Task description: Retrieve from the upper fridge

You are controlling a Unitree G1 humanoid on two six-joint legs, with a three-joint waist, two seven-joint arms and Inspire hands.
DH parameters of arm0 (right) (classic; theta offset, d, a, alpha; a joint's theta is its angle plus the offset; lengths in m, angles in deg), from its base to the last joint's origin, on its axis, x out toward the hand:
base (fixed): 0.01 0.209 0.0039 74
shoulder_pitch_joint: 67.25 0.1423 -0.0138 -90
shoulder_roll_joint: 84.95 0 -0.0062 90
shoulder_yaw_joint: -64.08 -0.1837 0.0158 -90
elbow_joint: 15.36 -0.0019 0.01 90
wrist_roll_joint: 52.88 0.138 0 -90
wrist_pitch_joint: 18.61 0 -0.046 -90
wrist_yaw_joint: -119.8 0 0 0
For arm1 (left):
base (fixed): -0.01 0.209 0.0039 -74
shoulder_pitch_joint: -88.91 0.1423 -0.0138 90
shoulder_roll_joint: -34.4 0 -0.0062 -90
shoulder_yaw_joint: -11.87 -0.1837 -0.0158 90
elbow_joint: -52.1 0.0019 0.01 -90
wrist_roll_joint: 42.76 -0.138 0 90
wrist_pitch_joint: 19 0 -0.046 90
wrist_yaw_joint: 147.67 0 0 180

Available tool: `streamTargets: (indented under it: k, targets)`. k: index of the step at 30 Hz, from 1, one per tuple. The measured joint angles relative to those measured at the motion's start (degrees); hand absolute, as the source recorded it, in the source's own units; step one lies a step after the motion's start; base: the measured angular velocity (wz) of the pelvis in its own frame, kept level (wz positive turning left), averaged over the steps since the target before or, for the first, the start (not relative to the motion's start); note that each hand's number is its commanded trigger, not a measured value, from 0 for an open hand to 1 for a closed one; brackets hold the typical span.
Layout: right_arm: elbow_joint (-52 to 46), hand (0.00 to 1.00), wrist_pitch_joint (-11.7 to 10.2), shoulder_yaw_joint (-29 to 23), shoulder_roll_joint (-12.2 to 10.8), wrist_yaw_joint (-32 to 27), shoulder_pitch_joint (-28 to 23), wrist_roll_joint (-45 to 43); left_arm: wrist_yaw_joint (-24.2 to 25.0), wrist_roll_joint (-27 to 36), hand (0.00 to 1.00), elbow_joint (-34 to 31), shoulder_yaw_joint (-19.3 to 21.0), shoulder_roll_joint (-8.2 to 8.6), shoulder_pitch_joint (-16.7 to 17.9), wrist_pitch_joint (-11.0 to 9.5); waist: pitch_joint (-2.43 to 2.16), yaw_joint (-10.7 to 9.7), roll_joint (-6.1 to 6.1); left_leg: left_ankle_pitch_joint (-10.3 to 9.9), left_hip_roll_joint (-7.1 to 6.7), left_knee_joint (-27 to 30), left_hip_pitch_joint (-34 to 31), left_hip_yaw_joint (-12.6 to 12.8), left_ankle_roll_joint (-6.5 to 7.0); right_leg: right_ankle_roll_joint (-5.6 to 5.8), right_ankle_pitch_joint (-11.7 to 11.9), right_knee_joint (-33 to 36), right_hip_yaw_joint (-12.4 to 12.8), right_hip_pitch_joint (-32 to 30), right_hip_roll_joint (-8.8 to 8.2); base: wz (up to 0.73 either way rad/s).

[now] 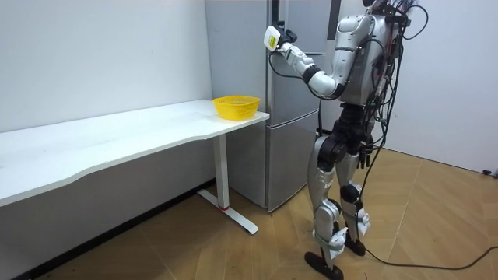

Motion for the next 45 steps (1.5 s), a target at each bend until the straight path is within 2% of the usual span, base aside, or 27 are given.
streamTargets:
  k: [5,7,10,14,18,25,31,33,38,41,43,45]
  targets:
    - [0.0,0.0,0.0,0.0,0.0,0.0,-0.2,-0.1,0.0,1.3,1.0,0.0,-0.3,0.16,0.1,-0.1,-0.09,0.0,-0.15,0.0,-0.01,0.4,-0.3,-0.1,0.0,0.0,0.0,0.1,0.0,0.0,-0.01,0.03]
    - [0.0,0.0,0.0,0.0,0.0,0.0,-0.2,-0.1,0.0,2.0,0.96,0.0,-0.5,0.17,0.3,-0.1,-0.09,0.0,-0.13,0.0,0.0,0.5,-0.4,-0.2,0.0,-0.01,0.0,0.1,0.1,0.0,0.01,0.02]
    - [0.0,0.0,0.1,0.0,0.0,0.0,0.0,-0.5,0.4,2.3,1.0,0.0,-0.6,0.19,0.3,-0.2,-0.08,-0.1,-0.04,0.0,-0.03,0.9,-1.0,-0.2,0.08,0.02,0.0,0.1,0.1,-0.1,0.02,0.08]
    - [-0.1,0.0,0.2,0.1,0.1,0.6,0.4,-0.3,3.4,6.8,1.0,0.0,-0.8,0.17,0.3,-0.2,-0.05,-0.1,0.23,-0.1,-0.02,1.6,-2.5,-0.1,0.21,0.11,0.3,0.1,0.2,-1.0,0.03,0.1]
    - [-0.1,0.0,0.0,2.4,0.2,0.6,0.6,-0.2,4.9,11.2,1.0,0.0,-2.1,-0.18,0.6,-0.2,0.0,0.1,0.39,-0.1,-0.12,1.8,-3.1,-0.5,0.48,0.16,0.4,0.1,0.3,-1.1,0.01,0.11]
    - [0.1,0.0,0.1,3.5,0.8,0.4,0.4,-0.3,9.2,20.3,1.0,0.0,-4.4,-0.35,2.4,-0.2,0.17,0.0,1.32,-0.2,-0.34,2.7,-3.6,-0.8,0.84,0.23,0.6,0.2,1.8,-0.7,0.0,0.12]
    - [0.0,0.0,0.5,4.4,0.8,0.0,0.2,-0.2,13.4,21.8,1.0,0.2,-5.6,-0.76,2.5,-0.2,0.24,0.0,1.47,-0.4,-0.54,3.0,-3.7,-0.9,1.19,0.31,0.6,0.8,3.6,-0.8,-0.04,0.05]
    - [0.0,0.0,0.6,4.5,0.9,0.1,0.1,-0.3,15.8,22.4,1.0,0.2,-6.5,-0.9,2.5,-0.2,0.29,0.0,1.67,-0.4,-0.57,3.2,-3.9,-0.8,1.42,0.7,0.9,0.9,4.1,-0.9,-0.05,0.0]
    - [-0.2,0.0,0.6,4.5,1.1,0.3,0.3,-0.4,21.5,25.6,1.0,0.2,-9.9,-1.81,2.4,-0.4,0.18,-0.4,1.92,-0.7,-0.93,4.0,-4.8,-0.7,2.06,0.99,1.4,1.0,4.7,-1.3,-0.27,0.0]
    - [-0.1,0.0,0.4,5.3,1.2,0.7,1.0,-0.5,26.0,26.9,1.0,0.0,-13.4,-2.07,1.2,-1.1,0.13,-1.4,1.82,-0.5,-1.0,4.0,-4.9,-0.4,2.41,1.31,1.6,1.0,4.8,-1.5,-0.59,-0.04]
    - [0.1,0.0,0.1,6.5,1.2,0.8,1.6,-0.6,28.8,28.3,1.0,-0.1,-16.8,-1.42,-1.9,-2.5,0.06,-2.0,1.7,-0.5,-0.98,4.0,-4.9,0.4,2.62,1.54,1.7,1.0,4.9,-1.6,-0.75,-0.17]
    - [0.2,0.0,0.1,7.4,1.3,0.9,2.3,-0.2,31.3,30.0,1.0,0.0,-20.0,-1.54,-4.2,-2.4,0.12,-2.6,1.76,-0.5,-1.0,3.9,-4.8,0.7,2.71,1.68,1.9,1.0,5.0,-1.4,-0.83,-0.21]
